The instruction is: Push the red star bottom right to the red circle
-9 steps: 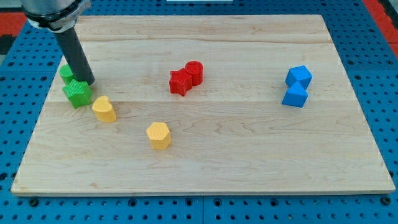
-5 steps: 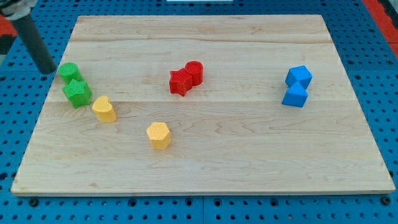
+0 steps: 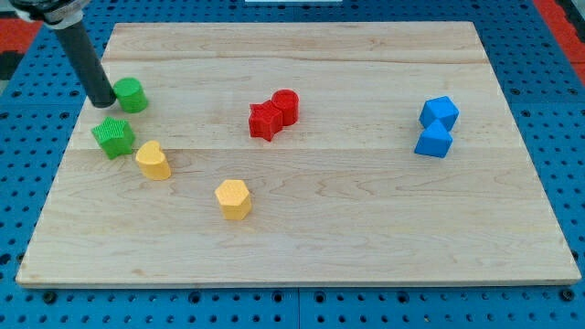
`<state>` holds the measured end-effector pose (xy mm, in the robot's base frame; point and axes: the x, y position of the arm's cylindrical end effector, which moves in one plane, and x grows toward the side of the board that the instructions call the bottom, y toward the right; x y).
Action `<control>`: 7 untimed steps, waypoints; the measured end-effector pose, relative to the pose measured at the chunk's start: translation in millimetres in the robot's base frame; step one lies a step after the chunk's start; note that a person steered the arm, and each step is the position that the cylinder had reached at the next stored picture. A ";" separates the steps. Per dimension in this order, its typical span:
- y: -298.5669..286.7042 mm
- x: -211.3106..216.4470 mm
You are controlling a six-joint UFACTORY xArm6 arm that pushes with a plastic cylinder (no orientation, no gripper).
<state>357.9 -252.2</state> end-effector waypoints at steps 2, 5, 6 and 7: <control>51.2 33.1; 244.2 49.8; 289.2 46.2; 318.3 46.2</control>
